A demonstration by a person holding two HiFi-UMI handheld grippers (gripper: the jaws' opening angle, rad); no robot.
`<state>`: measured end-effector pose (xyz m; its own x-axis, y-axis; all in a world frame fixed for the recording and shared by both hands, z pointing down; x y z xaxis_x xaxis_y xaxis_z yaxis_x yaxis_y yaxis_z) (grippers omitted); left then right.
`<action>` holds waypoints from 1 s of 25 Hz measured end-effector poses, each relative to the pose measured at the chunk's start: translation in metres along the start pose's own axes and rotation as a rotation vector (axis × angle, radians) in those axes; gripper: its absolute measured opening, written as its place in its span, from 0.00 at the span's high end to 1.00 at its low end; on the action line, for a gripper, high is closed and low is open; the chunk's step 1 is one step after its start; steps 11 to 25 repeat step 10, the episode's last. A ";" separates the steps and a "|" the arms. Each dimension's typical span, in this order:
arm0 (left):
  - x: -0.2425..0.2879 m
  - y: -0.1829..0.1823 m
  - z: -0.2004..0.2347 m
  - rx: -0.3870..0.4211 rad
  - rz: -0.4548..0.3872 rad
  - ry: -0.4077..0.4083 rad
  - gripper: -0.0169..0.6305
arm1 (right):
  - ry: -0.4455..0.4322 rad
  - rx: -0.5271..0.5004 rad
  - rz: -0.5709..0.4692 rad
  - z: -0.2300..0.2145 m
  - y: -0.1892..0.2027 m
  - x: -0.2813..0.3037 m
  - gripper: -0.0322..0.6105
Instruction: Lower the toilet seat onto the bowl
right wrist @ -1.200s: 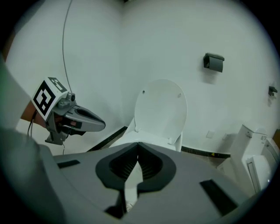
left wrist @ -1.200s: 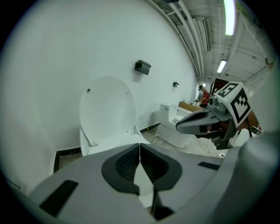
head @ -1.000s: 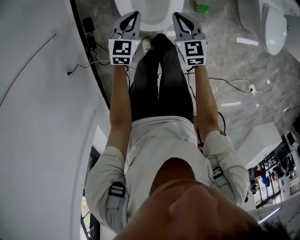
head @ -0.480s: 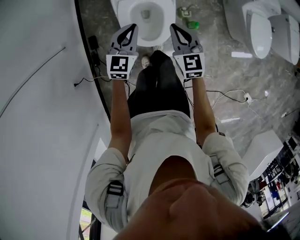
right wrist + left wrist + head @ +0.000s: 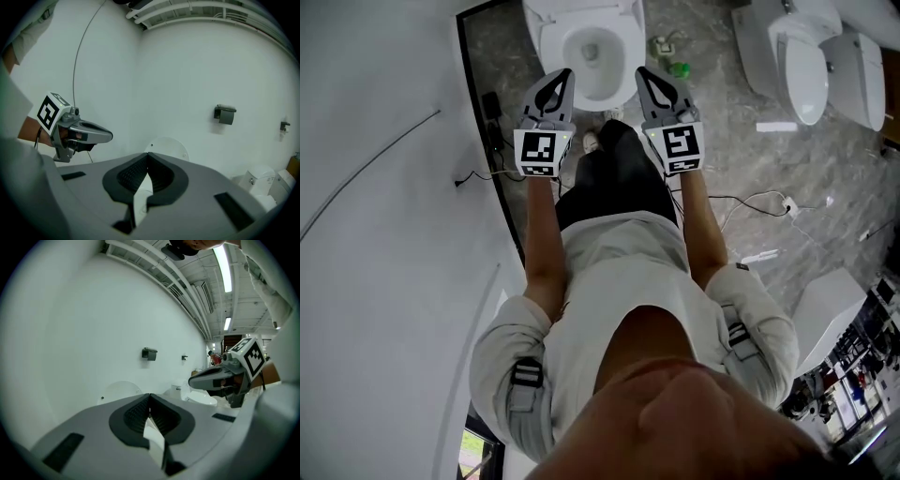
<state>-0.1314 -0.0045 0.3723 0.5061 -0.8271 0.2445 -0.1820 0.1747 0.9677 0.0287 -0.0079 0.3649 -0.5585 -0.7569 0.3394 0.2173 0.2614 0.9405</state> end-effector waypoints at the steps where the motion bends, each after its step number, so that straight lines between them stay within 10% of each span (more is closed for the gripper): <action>1: -0.001 -0.002 0.002 -0.003 -0.003 -0.002 0.94 | 0.000 0.002 -0.001 0.000 -0.003 0.000 0.92; 25: -0.018 0.001 0.019 -0.006 -0.019 -0.019 0.94 | -0.004 -0.006 -0.006 0.018 -0.007 0.007 0.92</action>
Point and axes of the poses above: the fingertips, and each gripper's own axes: x forward along the fingers, z to its left, y out of its underside, the point moved 4 cm from there along -x, backward along the fingers, and after that the axes turned 5 degrees about x, right-handed, at the moved point
